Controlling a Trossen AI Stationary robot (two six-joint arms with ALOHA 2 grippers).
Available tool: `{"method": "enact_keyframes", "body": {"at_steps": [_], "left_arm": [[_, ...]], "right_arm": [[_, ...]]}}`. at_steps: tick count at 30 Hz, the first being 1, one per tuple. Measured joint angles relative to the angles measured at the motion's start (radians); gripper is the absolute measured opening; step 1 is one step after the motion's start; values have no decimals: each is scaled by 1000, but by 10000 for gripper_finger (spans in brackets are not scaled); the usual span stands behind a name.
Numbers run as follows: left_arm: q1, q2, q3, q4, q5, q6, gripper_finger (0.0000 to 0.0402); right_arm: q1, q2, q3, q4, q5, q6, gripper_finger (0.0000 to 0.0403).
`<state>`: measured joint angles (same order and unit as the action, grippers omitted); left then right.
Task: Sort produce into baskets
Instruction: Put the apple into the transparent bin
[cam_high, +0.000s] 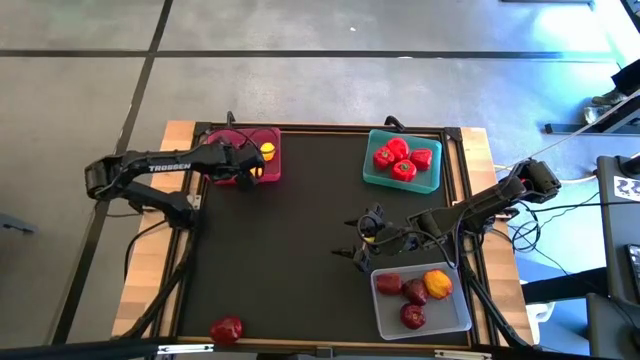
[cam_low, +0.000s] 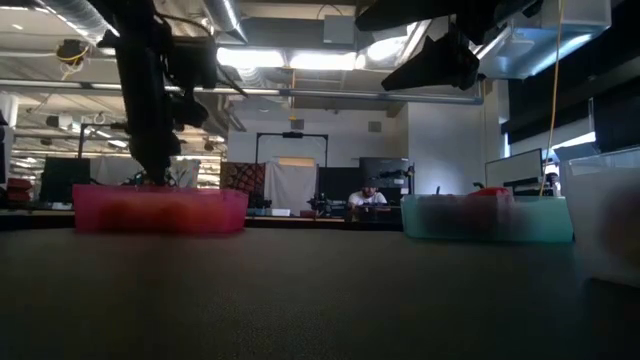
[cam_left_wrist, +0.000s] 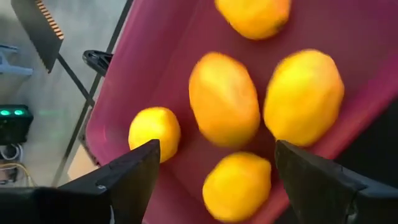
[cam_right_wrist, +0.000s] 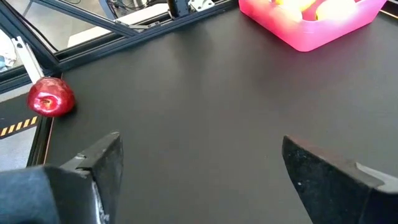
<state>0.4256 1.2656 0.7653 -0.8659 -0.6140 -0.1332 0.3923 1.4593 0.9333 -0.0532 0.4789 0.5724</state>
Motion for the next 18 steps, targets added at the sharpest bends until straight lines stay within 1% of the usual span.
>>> {"method": "enact_keyframes", "body": {"at_steps": [5, 8, 11, 14, 18], "left_arm": [[-83, -1, 88, -135, 17, -67, 306], [-152, -1, 141, -187, 67, -106, 301], [-229, -1, 180, -215, 152, -131, 300], [-313, -2, 210, -236, 268, -157, 299], [-439, -2, 229, -248, 423, -217, 299]], "right_arm": [[0, 0, 0, 0, 0, 1, 351], [0, 0, 0, 0, 0, 2, 351], [0, 0, 0, 0, -22, 2, 351], [0, 0, 0, 0, -53, 3, 351], [1, 0, 0, 0, -56, 3, 351]]}}
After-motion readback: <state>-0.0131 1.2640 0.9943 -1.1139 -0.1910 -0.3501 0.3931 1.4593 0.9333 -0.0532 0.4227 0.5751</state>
